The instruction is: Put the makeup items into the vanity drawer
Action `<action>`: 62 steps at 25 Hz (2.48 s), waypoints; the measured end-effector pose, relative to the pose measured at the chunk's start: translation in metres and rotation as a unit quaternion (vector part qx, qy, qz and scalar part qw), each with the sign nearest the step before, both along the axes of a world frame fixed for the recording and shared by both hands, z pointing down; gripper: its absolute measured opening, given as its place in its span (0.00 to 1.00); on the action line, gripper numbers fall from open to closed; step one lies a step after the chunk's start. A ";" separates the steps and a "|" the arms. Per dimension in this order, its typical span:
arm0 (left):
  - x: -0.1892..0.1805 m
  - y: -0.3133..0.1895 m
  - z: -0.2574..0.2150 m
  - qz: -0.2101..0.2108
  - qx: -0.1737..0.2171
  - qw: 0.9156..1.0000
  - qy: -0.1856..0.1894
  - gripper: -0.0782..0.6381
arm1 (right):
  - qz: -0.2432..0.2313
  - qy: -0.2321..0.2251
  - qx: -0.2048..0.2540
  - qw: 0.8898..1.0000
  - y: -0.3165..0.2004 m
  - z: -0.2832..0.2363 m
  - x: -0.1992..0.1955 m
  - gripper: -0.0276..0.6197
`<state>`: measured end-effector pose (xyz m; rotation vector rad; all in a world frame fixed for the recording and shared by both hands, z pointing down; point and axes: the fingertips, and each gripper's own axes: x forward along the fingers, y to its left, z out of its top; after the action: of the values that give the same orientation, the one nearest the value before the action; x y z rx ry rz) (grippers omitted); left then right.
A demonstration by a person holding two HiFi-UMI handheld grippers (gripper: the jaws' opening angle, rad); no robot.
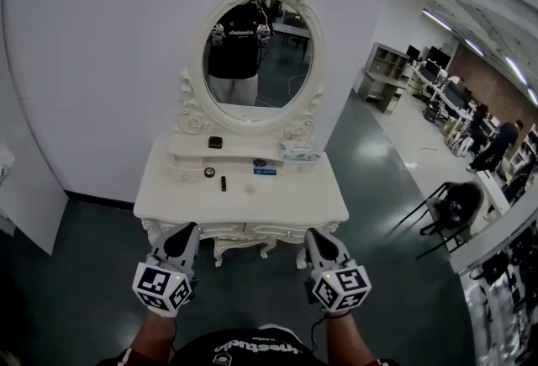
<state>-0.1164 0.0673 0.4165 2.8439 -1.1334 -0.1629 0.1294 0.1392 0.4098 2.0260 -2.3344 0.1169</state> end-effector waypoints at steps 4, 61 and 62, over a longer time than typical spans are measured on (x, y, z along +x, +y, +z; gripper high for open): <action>-0.010 -0.001 0.000 -0.002 -0.004 1.000 0.004 0.12 | -0.008 -0.001 0.003 1.000 -0.006 -0.006 -0.014 0.05; 0.102 -0.278 -0.001 -0.062 -0.002 0.997 -0.046 0.11 | -0.108 -0.061 -0.013 0.992 -0.326 0.020 0.081 0.05; 0.104 -0.280 0.000 -0.057 -0.004 0.997 -0.047 0.12 | -0.105 -0.063 -0.016 0.992 -0.328 0.022 0.081 0.05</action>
<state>-0.0129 -0.2129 0.4167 2.8086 -1.3120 -0.0314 0.2101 -0.1888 0.4317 1.7948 -2.5863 0.2783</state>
